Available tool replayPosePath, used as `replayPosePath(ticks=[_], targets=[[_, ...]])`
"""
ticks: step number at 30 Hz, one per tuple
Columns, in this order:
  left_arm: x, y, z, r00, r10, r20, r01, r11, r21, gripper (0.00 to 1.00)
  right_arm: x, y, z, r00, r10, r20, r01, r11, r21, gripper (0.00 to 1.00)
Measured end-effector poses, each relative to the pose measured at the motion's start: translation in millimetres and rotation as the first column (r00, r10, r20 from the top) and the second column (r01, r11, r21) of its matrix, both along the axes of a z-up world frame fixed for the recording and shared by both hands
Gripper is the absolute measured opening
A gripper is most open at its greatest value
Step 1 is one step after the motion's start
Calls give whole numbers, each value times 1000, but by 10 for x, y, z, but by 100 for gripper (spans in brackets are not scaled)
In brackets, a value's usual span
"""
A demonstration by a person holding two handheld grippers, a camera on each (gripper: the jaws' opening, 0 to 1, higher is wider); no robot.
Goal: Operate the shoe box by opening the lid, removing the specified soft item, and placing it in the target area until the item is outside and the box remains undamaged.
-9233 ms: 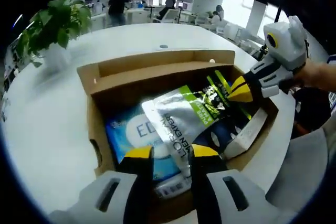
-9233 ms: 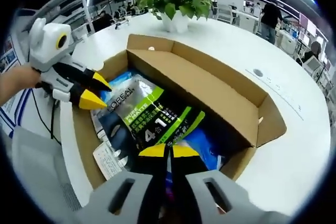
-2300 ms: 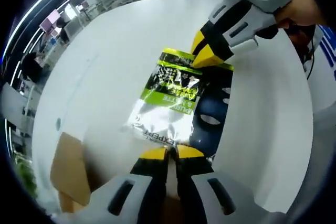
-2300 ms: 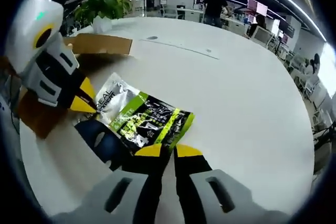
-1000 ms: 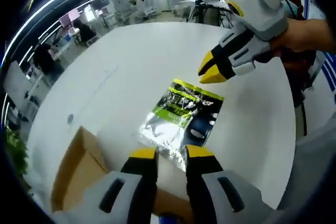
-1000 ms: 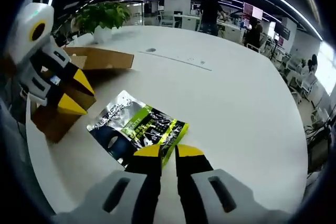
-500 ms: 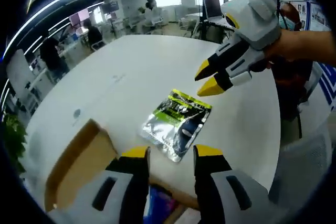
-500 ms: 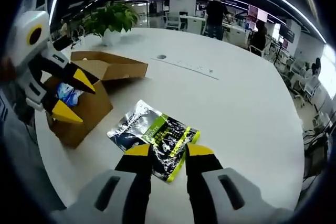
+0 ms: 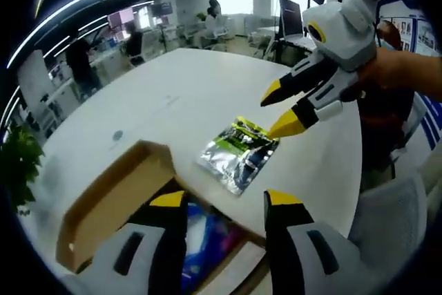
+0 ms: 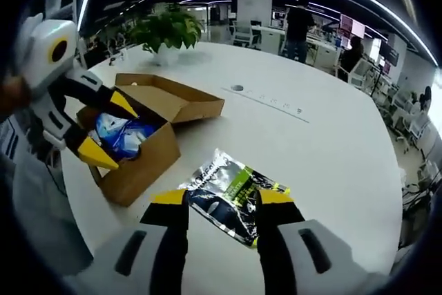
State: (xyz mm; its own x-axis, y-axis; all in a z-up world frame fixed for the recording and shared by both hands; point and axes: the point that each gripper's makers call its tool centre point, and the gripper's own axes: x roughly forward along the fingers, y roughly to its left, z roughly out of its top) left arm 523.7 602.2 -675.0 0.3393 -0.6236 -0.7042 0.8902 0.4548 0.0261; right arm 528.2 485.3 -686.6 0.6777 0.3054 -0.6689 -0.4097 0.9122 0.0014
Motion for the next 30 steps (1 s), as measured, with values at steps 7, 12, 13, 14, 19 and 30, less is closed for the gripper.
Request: replayPosePath(ticks=[7, 12, 13, 14, 19, 30], targets=[[-37, 255, 14, 999, 46, -14, -46, 999, -22, 49, -4, 233, 82, 999, 37, 8, -37, 999, 14, 40], [-63, 410, 43, 997, 80, -25, -81, 996, -50, 52, 5, 434, 150, 998, 62, 24, -64, 997, 48, 42], [-61, 450, 42, 996, 86, -22, -87, 995, -49, 52, 7, 482, 164, 997, 68, 28, -70, 996, 55, 42], [-57, 479, 41, 996, 91, -17, -92, 995, -48, 52, 9, 515, 173, 997, 73, 31, -74, 996, 58, 42], [-46, 638, 47, 993, 114, -11, -115, 992, -50, 55, 26, 689, 208, 994, 99, 42, -102, 992, 77, 43], [41, 1019, 101, 983, 184, 2, -184, 980, -75, 61, 54, 1029, 234, 985, 165, 58, -170, 979, 109, 45]])
